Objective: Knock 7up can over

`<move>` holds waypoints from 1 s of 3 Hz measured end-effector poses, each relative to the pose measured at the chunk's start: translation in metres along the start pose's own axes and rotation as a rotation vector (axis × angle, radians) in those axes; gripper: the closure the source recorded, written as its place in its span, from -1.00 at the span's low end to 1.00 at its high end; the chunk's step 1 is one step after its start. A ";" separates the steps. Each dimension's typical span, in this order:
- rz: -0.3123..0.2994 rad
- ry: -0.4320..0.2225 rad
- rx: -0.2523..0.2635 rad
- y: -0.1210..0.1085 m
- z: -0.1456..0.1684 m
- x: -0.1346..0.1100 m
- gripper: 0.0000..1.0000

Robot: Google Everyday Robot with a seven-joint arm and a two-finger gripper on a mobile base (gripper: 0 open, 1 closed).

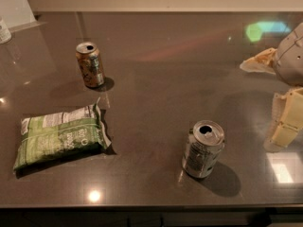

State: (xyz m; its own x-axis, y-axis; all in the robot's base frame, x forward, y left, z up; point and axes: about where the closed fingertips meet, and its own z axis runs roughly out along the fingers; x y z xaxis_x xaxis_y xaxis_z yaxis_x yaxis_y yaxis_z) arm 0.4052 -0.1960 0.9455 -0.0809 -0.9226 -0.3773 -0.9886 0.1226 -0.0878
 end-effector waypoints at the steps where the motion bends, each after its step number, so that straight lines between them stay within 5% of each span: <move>1: -0.042 -0.111 -0.087 0.029 0.024 -0.011 -1.00; 3: -0.069 -0.280 -0.172 0.066 0.069 -0.046 -1.00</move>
Offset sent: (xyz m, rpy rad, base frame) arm -0.0694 0.0846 -0.0684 0.3341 0.1368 0.1793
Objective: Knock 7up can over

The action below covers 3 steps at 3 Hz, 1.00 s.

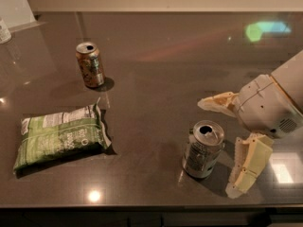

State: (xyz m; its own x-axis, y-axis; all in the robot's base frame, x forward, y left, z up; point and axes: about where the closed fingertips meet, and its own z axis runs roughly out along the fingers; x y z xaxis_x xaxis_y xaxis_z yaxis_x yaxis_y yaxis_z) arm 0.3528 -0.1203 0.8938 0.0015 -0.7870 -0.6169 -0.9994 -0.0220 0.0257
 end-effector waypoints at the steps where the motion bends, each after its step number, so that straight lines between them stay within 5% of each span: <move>1: -0.010 -0.058 -0.009 0.000 0.013 -0.012 -1.00; 3: -0.031 -0.098 0.000 -0.007 0.017 -0.021 -0.19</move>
Offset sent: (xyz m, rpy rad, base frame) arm 0.0052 0.0411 -0.0024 0.1386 0.0006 0.0422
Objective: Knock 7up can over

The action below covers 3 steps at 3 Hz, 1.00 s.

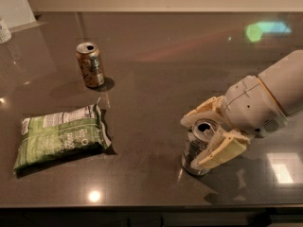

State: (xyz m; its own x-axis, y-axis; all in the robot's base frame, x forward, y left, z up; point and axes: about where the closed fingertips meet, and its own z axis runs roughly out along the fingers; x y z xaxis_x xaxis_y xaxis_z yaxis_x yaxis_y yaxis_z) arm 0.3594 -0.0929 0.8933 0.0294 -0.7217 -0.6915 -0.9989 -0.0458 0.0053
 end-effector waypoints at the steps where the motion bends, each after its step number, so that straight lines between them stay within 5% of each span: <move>1: -0.010 0.018 0.029 -0.006 -0.010 -0.002 0.30; 2: -0.033 0.097 0.068 -0.016 -0.022 -0.019 0.76; 3: -0.050 0.234 0.110 -0.029 -0.030 -0.034 1.00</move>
Offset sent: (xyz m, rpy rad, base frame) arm 0.0330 0.0011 0.0529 -0.2098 -0.1220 -0.0426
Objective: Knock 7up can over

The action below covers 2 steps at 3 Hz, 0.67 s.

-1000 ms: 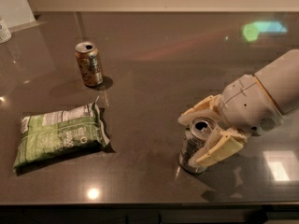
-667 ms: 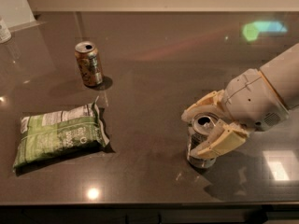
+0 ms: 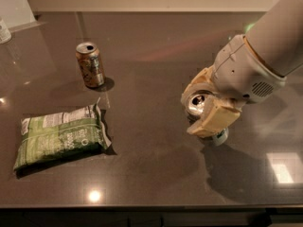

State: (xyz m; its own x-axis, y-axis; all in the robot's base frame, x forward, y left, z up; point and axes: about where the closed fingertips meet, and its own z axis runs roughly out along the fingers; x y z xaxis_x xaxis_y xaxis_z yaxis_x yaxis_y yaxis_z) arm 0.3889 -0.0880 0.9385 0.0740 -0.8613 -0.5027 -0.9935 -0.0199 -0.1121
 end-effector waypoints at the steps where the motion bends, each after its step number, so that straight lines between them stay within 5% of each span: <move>1: -0.021 0.170 0.012 -0.010 0.002 -0.001 1.00; 2: -0.026 0.349 0.014 -0.021 0.006 0.019 1.00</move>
Offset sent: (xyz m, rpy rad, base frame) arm 0.0426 -0.0448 -0.0298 -0.6003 -0.0261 -0.0500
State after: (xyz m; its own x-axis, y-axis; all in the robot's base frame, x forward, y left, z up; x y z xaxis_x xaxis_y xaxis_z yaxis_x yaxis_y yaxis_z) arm 0.4121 -0.1012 0.9258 0.0625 -0.9824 -0.1762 -0.9902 -0.0389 -0.1341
